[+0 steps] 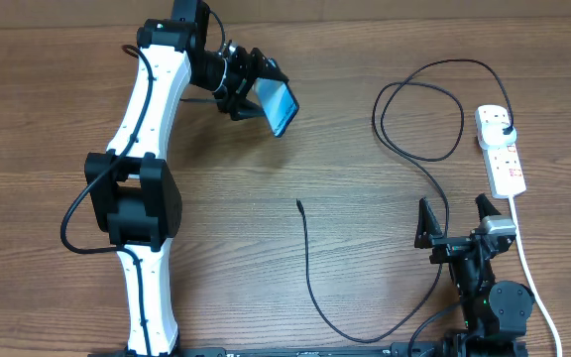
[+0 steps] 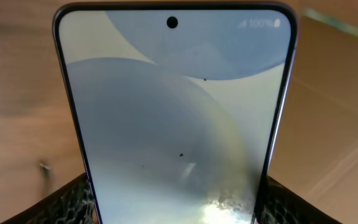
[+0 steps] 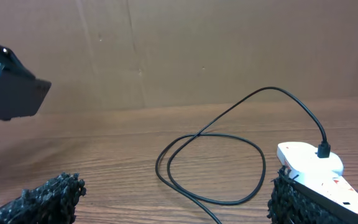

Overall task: Plug charger to phone and switch on socket
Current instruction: 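Lift the phone with the left gripper and tilt it upright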

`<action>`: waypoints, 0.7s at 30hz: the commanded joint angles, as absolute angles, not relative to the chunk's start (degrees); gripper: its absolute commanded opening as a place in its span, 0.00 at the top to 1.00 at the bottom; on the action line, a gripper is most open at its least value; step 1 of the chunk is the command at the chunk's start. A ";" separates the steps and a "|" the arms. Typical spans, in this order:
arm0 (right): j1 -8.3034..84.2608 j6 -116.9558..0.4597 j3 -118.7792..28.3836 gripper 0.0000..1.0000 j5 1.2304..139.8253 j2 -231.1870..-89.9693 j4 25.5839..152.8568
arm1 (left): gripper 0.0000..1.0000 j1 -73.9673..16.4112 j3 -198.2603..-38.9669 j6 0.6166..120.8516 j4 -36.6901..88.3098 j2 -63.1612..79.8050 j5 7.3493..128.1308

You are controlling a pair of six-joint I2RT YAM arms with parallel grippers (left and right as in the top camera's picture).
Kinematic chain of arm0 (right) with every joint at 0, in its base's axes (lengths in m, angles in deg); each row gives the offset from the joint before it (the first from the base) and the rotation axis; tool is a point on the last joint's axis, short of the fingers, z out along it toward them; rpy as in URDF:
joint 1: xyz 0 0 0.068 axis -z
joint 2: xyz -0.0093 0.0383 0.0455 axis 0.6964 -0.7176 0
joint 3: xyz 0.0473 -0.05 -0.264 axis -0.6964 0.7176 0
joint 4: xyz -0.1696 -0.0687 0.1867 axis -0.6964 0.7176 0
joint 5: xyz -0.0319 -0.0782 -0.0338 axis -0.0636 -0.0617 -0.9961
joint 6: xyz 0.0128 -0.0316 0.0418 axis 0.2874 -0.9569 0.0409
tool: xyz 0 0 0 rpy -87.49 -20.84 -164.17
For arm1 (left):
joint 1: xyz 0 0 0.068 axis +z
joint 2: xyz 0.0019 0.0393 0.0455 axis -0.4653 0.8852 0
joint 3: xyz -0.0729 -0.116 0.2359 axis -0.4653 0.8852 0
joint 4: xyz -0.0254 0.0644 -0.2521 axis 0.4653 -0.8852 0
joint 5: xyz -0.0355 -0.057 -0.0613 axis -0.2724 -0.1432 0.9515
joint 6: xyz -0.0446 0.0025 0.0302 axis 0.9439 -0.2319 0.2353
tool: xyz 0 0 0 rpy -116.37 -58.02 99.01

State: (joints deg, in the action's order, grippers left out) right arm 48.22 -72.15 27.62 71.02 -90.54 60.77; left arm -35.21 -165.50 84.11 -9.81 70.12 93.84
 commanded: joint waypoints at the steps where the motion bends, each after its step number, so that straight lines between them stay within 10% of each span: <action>1: 47.96 -71.91 28.23 0.00 70.45 -89.97 60.58 | 0.96 -35.15 -167.27 90.36 -9.54 70.38 110.27; 21: 47.96 -71.91 28.23 0.00 70.43 -89.97 60.58 | 0.96 -34.10 -167.25 98.45 -8.78 70.38 123.06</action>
State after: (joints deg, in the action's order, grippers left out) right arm 48.22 -72.15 27.62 71.02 -90.54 60.75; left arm -34.80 -165.50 97.44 -8.95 70.12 118.03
